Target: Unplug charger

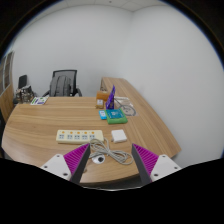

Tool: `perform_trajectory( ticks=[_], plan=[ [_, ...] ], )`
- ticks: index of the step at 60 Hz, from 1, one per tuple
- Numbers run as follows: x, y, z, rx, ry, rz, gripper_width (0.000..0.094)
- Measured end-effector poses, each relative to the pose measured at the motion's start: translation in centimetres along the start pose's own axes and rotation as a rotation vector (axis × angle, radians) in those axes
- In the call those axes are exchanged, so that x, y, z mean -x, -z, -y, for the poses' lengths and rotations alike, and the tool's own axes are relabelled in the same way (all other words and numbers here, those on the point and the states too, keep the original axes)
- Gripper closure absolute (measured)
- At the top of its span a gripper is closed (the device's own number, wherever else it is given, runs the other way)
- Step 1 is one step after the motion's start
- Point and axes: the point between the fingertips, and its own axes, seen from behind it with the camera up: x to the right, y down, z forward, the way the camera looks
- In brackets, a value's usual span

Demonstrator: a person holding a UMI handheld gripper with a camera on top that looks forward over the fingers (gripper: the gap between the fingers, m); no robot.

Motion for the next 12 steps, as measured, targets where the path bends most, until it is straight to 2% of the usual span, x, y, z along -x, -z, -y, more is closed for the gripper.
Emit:
perform_trajectory(
  ticks=[12],
  plan=[
    [1.2,2.0,-0.8,0.013,-0.002,0.011,0.0077]
  ],
)
